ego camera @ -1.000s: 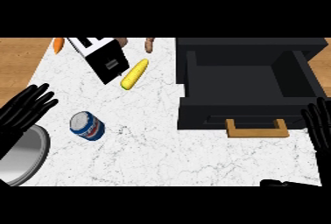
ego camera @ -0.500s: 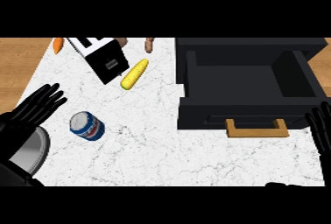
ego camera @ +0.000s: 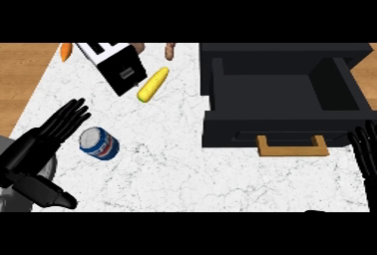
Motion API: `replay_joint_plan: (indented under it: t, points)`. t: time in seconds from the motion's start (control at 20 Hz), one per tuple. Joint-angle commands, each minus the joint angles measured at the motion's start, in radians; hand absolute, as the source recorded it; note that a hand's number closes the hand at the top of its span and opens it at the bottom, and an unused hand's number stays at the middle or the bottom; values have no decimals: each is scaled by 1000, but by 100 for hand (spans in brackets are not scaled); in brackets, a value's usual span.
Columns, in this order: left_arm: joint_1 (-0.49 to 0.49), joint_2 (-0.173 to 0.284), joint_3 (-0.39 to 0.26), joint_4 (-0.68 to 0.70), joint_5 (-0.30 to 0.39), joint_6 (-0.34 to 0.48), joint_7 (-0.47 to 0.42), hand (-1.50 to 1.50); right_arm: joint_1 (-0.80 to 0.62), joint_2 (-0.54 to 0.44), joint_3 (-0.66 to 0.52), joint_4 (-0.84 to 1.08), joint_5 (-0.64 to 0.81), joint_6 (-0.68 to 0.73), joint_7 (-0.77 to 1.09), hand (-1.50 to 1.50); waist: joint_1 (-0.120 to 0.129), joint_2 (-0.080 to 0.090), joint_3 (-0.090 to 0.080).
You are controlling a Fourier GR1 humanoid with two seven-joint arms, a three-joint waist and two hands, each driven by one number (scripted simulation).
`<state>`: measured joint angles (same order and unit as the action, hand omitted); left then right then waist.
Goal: Pick up the can, place it into the drawer and close the drawer
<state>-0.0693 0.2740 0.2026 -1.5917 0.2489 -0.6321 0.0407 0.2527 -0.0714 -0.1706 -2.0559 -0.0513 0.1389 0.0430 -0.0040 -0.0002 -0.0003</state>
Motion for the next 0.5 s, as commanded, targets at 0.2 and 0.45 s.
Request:
replay_joint_plan:
  t: [0.2, 0.45]
  points:
    - [-99, 8, 12, 291, -164, -12, -213, -150, -49, 23, 13, 62, 34, 1, -28, -150, -2, 2, 0]
    - [-96, 29, 30, 346, -215, 8, -290, -150, -17, 0, -62, 65, -30, 42, -39, -150, -2, 1, 0]
